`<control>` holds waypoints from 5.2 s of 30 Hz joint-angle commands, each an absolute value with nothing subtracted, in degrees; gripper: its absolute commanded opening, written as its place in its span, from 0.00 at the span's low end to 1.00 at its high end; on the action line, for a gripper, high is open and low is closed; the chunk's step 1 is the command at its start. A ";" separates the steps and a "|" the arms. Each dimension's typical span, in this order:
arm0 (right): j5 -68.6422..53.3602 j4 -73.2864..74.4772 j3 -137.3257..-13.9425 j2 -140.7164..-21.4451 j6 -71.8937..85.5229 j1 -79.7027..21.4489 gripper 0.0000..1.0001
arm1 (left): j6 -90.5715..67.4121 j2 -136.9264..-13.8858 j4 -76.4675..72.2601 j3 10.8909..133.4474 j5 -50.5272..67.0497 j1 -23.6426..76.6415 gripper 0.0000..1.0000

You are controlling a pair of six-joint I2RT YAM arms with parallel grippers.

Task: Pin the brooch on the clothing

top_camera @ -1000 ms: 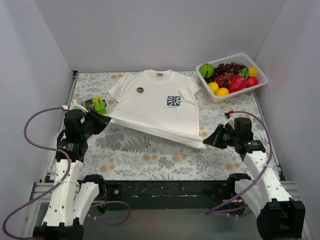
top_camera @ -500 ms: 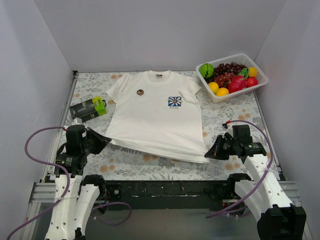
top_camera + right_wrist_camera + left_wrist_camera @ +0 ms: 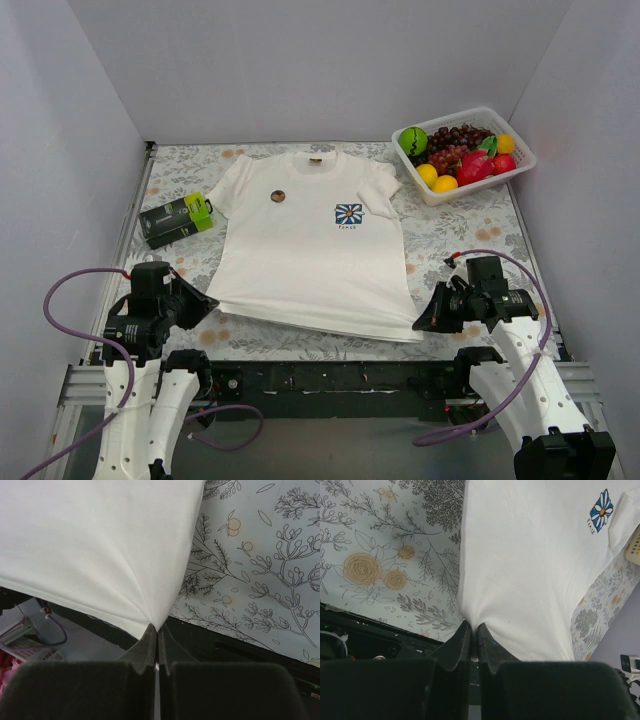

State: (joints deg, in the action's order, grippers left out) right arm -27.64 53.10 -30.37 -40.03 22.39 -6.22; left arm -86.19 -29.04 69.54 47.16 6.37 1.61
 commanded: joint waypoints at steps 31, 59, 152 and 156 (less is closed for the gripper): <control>-22.24 43.34 -45.61 -52.81 14.94 -8.26 0.90 | -79.63 -51.13 46.44 52.64 4.13 1.32 0.98; -11.69 27.69 -69.43 -88.76 14.85 -20.65 0.93 | -70.84 -117.16 47.81 96.15 -14.67 1.32 0.24; -4.67 28.83 -91.30 -109.25 12.83 -22.68 0.92 | -71.54 -119.62 41.48 104.95 -11.69 14.22 0.01; -0.27 31.20 -98.67 -114.41 11.52 -22.68 0.92 | -74.44 -118.30 40.79 99.07 -9.32 18.19 0.00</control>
State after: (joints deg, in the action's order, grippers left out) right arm -4.71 29.06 -90.59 -112.22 13.34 -22.61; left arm -72.34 -121.69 39.99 104.20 -11.18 16.53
